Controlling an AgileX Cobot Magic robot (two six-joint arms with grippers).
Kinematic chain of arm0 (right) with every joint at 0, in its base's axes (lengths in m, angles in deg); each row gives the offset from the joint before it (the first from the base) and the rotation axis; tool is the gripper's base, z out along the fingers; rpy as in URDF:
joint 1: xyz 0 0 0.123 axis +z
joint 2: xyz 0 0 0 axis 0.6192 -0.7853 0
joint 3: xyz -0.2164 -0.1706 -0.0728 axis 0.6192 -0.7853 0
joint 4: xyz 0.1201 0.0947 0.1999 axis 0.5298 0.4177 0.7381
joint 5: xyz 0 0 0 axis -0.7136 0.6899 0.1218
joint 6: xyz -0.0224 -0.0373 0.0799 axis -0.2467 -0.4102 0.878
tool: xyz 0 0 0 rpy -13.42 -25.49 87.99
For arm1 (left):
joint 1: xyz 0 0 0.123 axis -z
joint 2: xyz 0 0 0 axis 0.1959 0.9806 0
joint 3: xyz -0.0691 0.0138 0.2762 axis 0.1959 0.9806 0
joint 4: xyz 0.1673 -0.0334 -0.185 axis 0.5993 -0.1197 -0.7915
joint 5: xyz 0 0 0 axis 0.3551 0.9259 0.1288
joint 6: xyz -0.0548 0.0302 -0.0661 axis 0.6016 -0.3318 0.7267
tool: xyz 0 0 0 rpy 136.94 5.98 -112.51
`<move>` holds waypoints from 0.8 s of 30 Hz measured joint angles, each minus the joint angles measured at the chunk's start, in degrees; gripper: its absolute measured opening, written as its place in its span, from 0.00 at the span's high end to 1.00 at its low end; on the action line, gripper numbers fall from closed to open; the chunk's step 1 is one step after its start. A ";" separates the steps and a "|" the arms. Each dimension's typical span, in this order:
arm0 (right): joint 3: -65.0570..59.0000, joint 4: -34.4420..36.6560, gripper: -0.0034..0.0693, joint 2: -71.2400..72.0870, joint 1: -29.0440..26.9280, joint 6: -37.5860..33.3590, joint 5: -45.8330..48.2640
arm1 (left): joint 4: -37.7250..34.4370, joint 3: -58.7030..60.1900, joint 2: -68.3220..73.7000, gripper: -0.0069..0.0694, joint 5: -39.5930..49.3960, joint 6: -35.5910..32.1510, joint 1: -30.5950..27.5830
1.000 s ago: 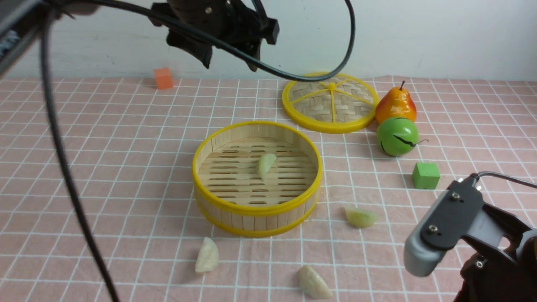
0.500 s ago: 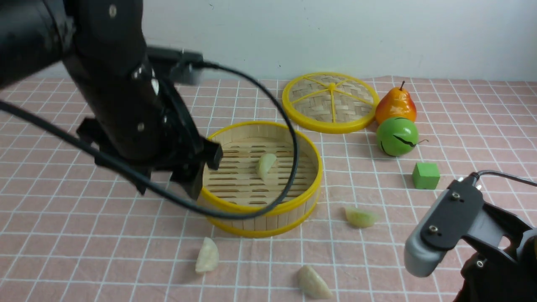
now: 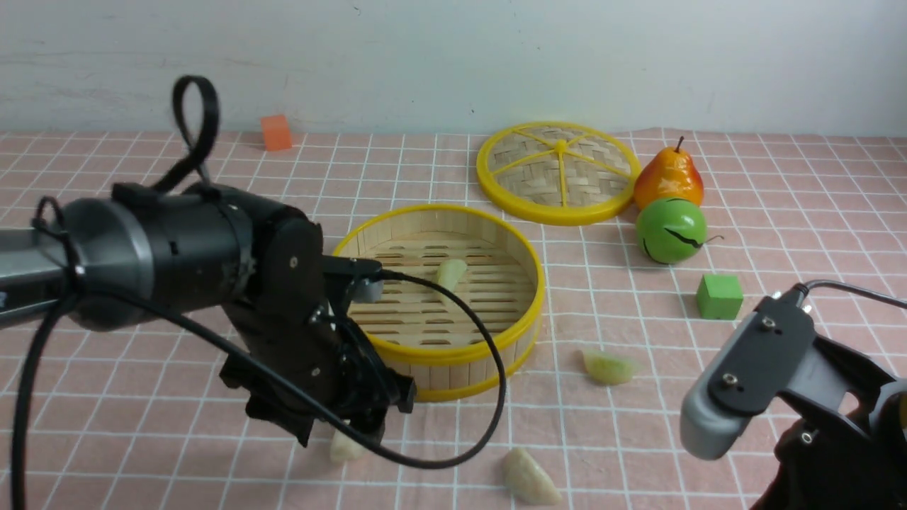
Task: Put the dumplings into the steamer on the table with the pink tablecloth.
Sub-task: 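Reach for and grasp a dumpling on the table with the left gripper, then place the dumpling into the bamboo steamer basket with the left gripper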
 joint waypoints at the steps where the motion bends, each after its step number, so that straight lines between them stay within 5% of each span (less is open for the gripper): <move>1: 0.00 -0.04 0.80 0.00 0.00 0.00 0.00 | -0.05 0.00 0.91 0.21 -0.37 0.01 0.00; 4: 0.00 -0.07 0.79 0.00 0.00 0.00 0.00 | -0.49 0.06 3.26 0.28 -0.89 0.57 0.00; 10: 0.00 -1.12 0.79 0.00 0.00 0.00 -0.70 | 0.29 0.06 4.12 0.58 -1.17 1.46 0.00; 24: 0.00 -1.49 0.77 0.00 0.00 0.00 -2.80 | 7.18 -15.21 -0.77 0.57 10.87 0.33 0.05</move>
